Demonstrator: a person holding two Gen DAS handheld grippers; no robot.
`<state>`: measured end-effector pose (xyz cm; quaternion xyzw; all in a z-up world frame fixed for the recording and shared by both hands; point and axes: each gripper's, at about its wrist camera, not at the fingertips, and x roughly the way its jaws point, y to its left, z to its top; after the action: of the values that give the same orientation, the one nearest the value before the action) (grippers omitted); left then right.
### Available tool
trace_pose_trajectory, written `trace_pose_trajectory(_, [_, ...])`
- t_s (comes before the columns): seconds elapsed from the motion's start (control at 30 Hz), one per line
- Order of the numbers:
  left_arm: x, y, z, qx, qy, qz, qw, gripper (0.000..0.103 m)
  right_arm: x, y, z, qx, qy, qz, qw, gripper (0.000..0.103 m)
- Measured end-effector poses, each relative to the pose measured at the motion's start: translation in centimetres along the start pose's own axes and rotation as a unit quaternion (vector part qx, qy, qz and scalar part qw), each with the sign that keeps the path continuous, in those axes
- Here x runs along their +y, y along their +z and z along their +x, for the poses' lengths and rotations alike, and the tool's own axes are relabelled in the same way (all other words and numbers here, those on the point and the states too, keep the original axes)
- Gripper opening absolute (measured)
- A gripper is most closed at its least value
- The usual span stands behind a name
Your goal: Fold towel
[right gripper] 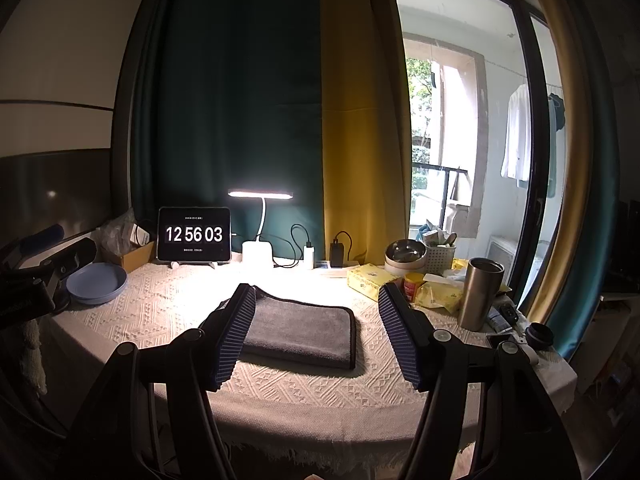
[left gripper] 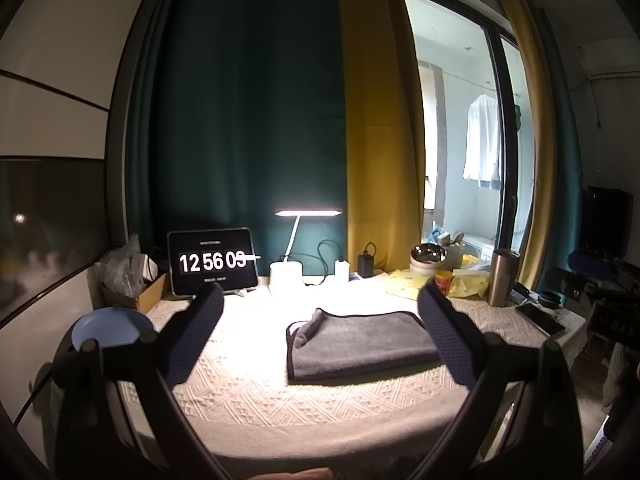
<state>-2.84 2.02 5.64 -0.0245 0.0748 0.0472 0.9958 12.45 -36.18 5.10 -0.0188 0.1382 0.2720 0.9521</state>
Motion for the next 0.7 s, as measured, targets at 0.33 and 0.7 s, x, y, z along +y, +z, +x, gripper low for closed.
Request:
trace_pose_trajectory(0.33, [-0.09,-0.03,0.06,0.002,-0.002,0.001,1.0,0.098,0.34,-0.74,-0.09,0.001,0.003,-0.002,1.0,0.067])
trace_pose_trajectory(0.7, [-0.12,-0.07,0.06,0.003,-0.002,0.001,1.0,0.098,0.31,-0.7,-0.1,0.002,0.004,-0.002,1.0,0.067])
